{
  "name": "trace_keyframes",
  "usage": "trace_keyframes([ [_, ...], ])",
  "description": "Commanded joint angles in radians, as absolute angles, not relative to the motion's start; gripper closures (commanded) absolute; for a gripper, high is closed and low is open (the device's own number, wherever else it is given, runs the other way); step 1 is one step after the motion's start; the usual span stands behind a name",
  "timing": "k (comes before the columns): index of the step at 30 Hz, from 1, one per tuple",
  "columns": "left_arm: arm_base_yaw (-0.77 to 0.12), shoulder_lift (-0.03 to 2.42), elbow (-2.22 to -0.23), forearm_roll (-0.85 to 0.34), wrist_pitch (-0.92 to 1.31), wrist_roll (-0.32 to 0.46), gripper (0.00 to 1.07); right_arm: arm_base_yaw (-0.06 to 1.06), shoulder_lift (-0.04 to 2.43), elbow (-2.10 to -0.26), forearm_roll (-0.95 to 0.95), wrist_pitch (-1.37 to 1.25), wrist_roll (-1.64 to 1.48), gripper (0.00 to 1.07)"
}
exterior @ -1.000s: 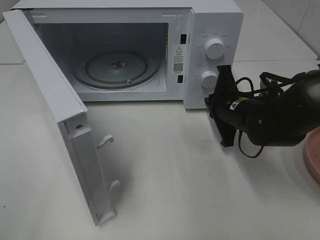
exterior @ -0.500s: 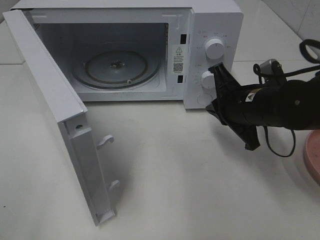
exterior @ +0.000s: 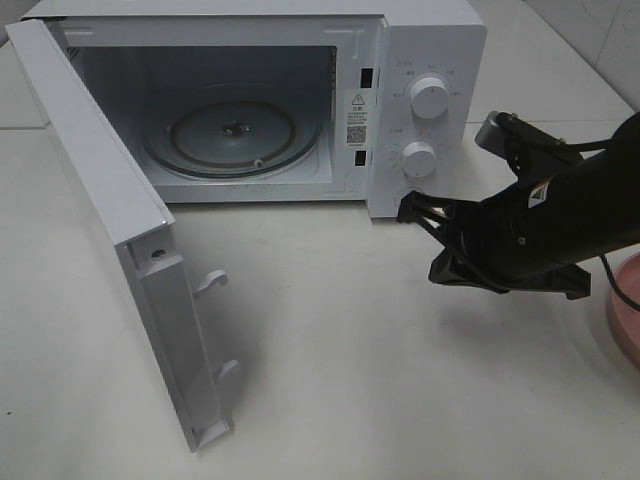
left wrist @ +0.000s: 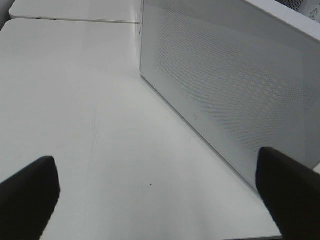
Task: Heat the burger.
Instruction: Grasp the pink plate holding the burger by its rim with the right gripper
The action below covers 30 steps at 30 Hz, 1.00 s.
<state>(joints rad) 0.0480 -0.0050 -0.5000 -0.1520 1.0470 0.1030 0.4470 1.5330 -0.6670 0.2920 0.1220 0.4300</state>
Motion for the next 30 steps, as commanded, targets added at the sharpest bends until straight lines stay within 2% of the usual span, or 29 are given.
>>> trace_keyframes([
  [1,0.051,-0.030,-0.496,-0.157,1.037,0.103,0.07,0.444,1.491,-0.666,0.253,0.277,0.263,0.99],
  [14,0.051,-0.030,-0.496,-0.157,1.037,0.103,0.07,0.444,1.387,-0.666,0.027,0.564,0.163,0.93],
  [20,0.051,-0.030,-0.496,-0.157,1.037,0.103,0.07,0.399,1.334,-0.666,-0.025,0.670,0.146,0.83],
  [21,0.051,-0.030,-0.496,-0.157,1.037,0.103,0.07,0.374,1.323,-0.666,-0.032,0.696,0.117,0.77],
  [23,0.051,-0.030,-0.496,-0.157,1.037,0.103,0.07,0.361,1.317,-0.666,-0.039,0.708,0.104,0.73],
  [24,0.051,-0.030,-0.496,-0.157,1.037,0.103,0.07,0.340,1.315,-0.666,-0.049,0.728,0.072,0.65],
  [25,0.051,-0.030,-0.496,-0.157,1.037,0.103,0.07,0.327,1.315,-0.666,-0.051,0.736,0.055,0.61],
  [26,0.051,-0.030,-0.496,-0.157,1.037,0.103,0.07,0.327,1.315,-0.666,-0.051,0.736,0.055,0.61],
  [28,0.051,-0.030,-0.496,-0.157,1.037,0.103,0.07,0.296,1.315,-0.666,-0.061,0.741,0.008,0.45],
  [29,0.051,-0.030,-0.496,-0.157,1.037,0.103,0.07,0.296,1.315,-0.666,-0.061,0.741,0.008,0.45],
  [30,0.051,-0.030,-0.496,-0.157,1.037,0.103,0.07,0.277,1.315,-0.666,-0.080,0.740,0.000,0.31],
])
